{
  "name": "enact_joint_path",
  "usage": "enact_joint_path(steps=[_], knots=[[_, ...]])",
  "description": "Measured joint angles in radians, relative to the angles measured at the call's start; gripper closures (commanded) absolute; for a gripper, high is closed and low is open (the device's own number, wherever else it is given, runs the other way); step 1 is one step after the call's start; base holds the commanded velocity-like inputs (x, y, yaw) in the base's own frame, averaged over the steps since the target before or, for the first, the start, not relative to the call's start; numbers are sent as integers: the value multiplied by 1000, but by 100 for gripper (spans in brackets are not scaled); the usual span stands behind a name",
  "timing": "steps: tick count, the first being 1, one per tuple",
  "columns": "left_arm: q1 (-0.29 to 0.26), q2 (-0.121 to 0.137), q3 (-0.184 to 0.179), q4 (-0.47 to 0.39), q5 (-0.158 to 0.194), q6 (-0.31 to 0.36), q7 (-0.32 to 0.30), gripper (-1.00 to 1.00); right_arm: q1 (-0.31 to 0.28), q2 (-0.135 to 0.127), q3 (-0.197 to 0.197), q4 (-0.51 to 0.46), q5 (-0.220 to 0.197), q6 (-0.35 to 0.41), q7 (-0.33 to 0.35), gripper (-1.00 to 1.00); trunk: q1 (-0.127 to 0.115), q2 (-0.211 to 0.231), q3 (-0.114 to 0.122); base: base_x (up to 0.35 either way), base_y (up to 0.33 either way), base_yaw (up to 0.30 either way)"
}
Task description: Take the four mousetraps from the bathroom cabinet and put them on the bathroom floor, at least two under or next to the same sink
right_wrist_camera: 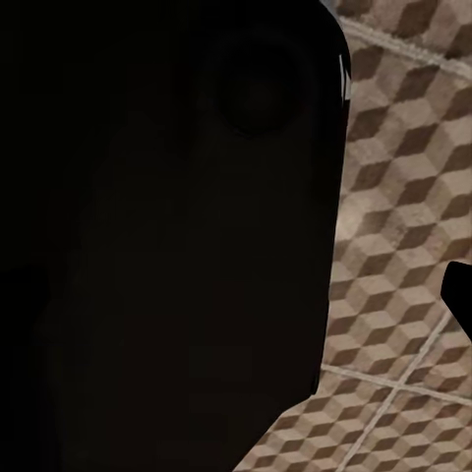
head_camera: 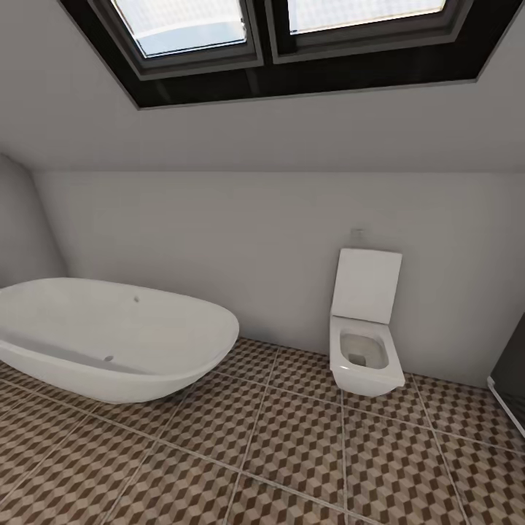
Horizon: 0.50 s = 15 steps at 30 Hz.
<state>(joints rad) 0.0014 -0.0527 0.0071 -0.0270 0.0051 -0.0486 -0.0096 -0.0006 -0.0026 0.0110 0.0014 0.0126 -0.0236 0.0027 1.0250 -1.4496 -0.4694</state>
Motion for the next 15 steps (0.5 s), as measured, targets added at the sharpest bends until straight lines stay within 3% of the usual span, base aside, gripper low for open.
enact_joint_path(steps=[10,15], knots=[[0,-1,1,-1,2,-4,0,-100,0,1,-1,0,0,-1,-1,-100,0,0,0,0,0,-5],[0,-1,2,-2,2,-4,1,-100,0,1,-1,0,-3,-4,-1,-100,0,0,2,0,0,-125]])
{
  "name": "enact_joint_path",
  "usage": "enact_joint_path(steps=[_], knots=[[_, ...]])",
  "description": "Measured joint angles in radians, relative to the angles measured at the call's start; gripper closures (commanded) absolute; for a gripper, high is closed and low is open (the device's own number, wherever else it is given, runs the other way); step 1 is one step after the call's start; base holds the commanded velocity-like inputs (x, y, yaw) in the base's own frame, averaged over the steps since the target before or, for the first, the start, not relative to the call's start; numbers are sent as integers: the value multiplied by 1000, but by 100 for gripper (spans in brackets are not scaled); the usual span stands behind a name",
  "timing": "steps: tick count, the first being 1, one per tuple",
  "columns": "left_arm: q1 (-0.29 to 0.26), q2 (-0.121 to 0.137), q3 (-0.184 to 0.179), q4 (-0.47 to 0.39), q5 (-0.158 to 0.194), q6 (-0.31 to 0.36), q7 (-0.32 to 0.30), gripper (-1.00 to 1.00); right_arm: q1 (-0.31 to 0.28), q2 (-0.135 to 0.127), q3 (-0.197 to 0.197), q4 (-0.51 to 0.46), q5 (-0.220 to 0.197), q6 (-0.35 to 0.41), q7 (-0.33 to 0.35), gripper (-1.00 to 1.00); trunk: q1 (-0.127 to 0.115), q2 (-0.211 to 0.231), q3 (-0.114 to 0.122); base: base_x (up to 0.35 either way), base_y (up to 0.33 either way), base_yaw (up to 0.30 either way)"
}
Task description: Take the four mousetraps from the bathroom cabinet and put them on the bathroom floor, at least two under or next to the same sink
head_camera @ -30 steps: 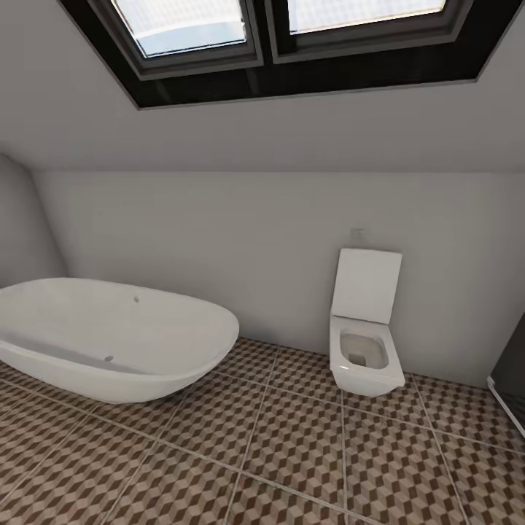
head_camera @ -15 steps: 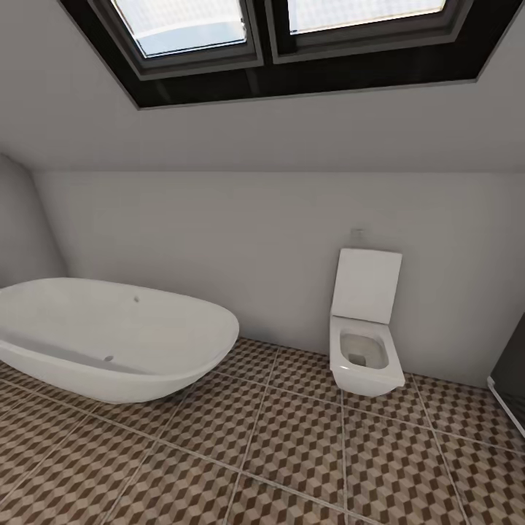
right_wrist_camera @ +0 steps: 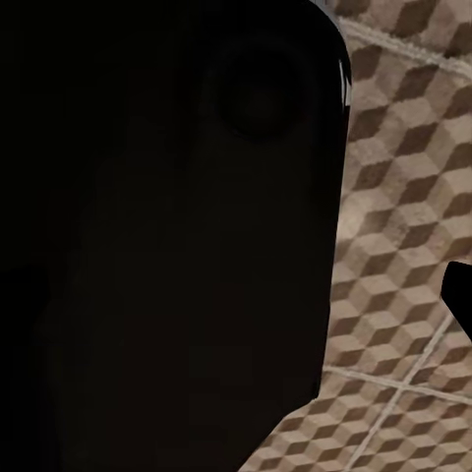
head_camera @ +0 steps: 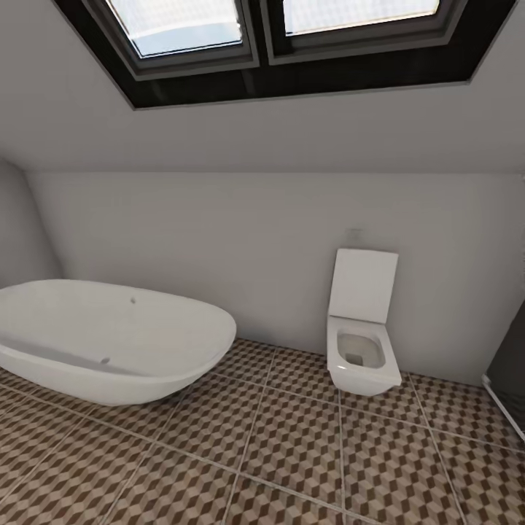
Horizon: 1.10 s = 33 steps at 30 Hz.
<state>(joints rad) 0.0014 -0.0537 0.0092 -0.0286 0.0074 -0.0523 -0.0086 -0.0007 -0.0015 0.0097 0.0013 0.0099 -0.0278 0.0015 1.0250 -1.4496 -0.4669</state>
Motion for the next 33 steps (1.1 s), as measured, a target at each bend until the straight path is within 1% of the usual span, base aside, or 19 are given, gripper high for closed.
enact_joint_path(steps=[11,33], knots=[[0,0,2,-1,1,0,0,-100,0,0,-1,0,-3,-4,0,-100,0,0,9,0,0,-217],[0,-1,2,-4,1,0,0,-100,0,0,-1,0,-4,-4,0,-100,0,0,28,0,0,-246]])
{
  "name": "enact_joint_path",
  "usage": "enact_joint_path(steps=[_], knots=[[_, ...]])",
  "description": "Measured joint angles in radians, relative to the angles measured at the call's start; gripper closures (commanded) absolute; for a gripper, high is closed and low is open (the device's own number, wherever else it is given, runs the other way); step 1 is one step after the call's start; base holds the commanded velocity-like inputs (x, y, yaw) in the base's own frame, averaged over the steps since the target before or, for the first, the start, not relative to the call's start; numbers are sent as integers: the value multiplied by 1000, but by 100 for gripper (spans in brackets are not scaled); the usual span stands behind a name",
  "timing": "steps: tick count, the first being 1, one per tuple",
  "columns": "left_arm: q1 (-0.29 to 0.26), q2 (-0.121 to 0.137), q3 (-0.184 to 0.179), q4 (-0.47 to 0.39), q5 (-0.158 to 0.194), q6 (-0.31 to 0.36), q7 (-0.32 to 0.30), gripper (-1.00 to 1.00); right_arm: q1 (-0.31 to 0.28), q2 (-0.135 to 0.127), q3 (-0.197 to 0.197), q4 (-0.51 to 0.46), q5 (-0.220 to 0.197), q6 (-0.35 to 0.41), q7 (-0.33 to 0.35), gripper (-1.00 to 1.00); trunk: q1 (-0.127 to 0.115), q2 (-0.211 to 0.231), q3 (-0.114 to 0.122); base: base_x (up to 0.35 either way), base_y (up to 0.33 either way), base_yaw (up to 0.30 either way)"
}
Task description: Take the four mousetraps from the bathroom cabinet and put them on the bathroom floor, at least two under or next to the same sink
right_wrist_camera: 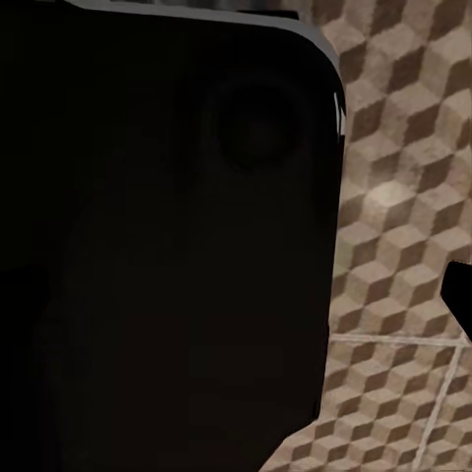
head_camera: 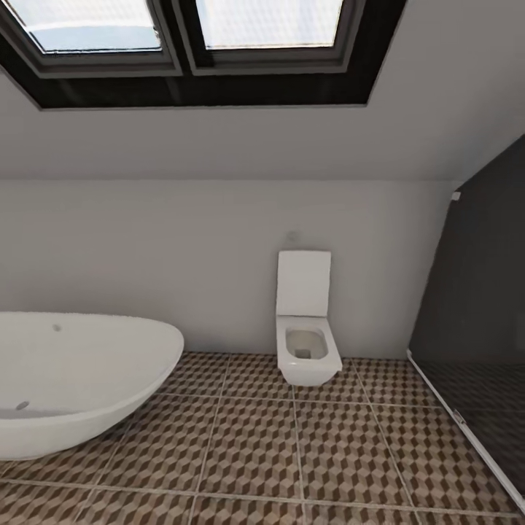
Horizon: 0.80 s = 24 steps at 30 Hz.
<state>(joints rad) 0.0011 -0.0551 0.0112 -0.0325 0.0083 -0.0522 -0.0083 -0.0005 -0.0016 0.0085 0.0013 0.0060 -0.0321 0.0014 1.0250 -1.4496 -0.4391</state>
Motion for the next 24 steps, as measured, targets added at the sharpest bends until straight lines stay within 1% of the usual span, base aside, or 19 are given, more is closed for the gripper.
enact_joint_path(steps=[17,24], knots=[[0,-1,0,-2,0,1,0,-100,0,0,0,0,-2,-5,0,-100,0,0,15,0,0,-251],[0,-9,-1,-4,0,1,0,-100,0,0,0,0,-2,-6,0,-100,0,0,20,0,0,-253]])
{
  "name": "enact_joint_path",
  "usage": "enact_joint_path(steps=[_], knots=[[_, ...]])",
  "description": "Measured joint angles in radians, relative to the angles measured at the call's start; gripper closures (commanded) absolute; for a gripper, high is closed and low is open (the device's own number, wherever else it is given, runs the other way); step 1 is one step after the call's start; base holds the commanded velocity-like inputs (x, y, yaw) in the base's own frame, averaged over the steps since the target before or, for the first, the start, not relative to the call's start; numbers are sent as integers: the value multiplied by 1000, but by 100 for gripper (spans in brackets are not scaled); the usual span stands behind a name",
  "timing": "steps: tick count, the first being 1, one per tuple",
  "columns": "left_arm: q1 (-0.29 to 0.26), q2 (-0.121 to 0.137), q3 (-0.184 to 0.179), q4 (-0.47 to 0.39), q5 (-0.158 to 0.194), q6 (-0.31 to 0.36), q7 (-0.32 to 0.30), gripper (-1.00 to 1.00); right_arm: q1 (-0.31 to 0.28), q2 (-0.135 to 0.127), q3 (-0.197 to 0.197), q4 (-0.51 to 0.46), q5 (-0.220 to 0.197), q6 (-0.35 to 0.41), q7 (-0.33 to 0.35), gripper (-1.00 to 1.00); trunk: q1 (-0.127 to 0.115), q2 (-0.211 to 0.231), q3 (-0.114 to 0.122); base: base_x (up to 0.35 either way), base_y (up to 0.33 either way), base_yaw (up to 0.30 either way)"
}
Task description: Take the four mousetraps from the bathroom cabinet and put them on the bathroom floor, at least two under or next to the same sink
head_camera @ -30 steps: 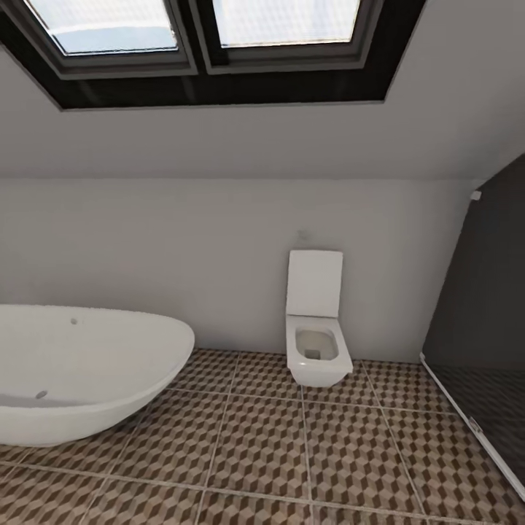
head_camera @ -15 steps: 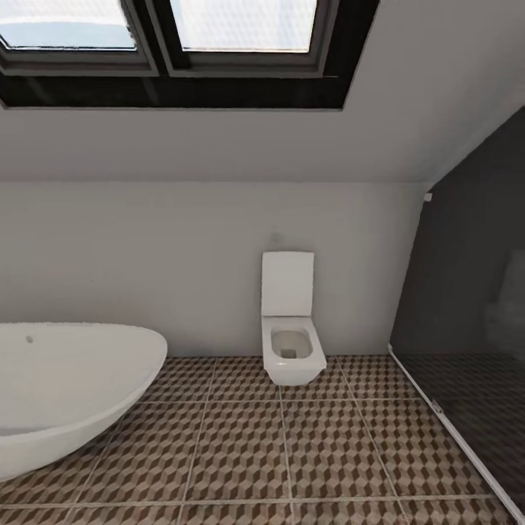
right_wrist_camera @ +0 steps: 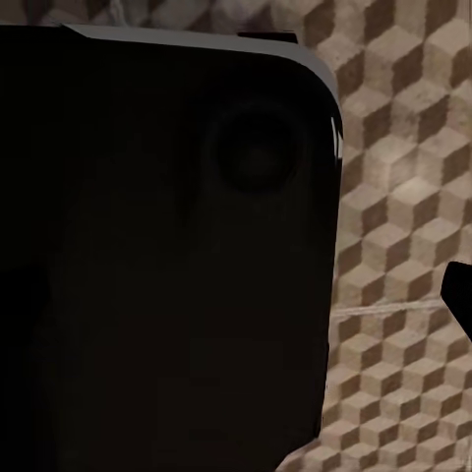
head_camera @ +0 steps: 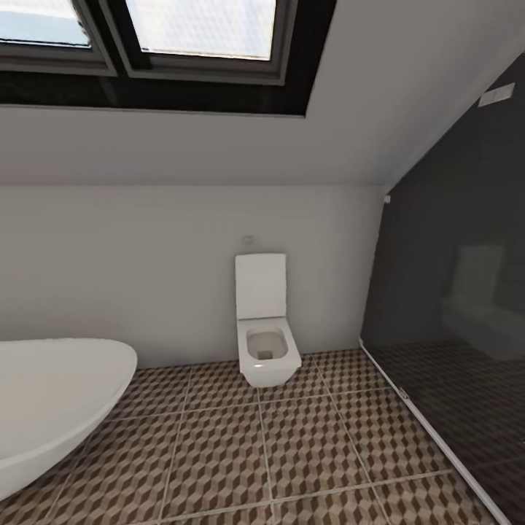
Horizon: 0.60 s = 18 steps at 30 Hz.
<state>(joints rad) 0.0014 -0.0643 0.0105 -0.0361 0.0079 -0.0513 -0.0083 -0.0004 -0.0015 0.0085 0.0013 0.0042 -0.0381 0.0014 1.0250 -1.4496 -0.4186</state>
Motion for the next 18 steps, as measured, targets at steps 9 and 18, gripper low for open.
enact_joint_path(steps=[9,18], knots=[[0,-5,-1,0,-1,0,0,-100,0,0,0,1,0,0,0,-100,0,0,7,0,0,-256],[0,-6,-1,1,-1,0,0,-100,0,-1,0,1,0,0,0,-100,0,0,14,0,0,-260]])
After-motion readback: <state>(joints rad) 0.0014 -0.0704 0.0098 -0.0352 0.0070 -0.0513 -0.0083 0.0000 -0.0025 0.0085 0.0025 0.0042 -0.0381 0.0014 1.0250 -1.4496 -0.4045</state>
